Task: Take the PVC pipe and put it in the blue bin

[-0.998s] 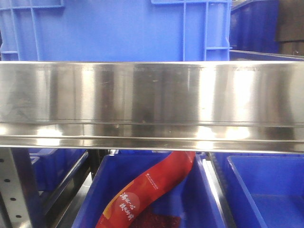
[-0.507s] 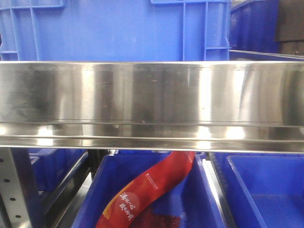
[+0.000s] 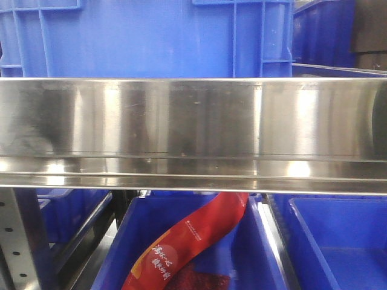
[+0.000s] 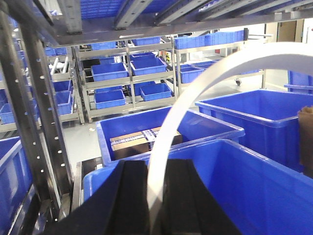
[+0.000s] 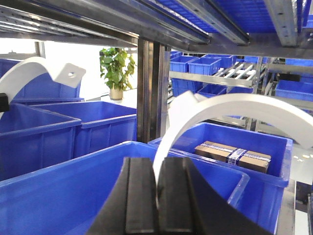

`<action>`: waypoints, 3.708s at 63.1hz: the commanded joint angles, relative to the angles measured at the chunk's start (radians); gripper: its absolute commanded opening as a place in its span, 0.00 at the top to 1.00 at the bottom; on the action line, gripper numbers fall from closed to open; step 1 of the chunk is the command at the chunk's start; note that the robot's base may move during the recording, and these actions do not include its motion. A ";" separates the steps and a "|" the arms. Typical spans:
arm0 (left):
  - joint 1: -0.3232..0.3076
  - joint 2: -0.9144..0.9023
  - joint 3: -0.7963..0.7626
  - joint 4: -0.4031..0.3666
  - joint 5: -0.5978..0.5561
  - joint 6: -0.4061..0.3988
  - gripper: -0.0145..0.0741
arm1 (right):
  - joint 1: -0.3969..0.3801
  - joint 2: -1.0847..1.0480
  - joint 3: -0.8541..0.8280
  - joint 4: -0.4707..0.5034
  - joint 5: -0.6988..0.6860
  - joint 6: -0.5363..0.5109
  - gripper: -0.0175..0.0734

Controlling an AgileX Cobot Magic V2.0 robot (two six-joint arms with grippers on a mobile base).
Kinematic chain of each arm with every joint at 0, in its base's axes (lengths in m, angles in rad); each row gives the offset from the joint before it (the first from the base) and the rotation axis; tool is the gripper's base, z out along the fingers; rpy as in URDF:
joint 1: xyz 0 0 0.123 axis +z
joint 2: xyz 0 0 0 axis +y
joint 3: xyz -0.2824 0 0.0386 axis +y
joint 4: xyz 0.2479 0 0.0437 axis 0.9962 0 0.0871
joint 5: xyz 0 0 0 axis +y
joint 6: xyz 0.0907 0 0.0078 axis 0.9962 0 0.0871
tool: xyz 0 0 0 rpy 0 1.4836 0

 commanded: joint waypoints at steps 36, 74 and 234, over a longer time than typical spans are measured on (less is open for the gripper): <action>-0.007 0.158 -0.076 0.057 -0.085 0.000 0.96 | 0.057 0.246 -0.077 -0.024 -0.239 -0.007 0.99; -0.005 0.181 -0.079 0.125 -0.086 0.000 0.80 | 0.057 0.310 -0.077 -0.024 -0.220 -0.007 0.78; -0.007 -0.833 0.758 0.030 0.025 -0.002 0.96 | 0.053 -0.666 0.497 -0.193 0.181 -0.007 0.99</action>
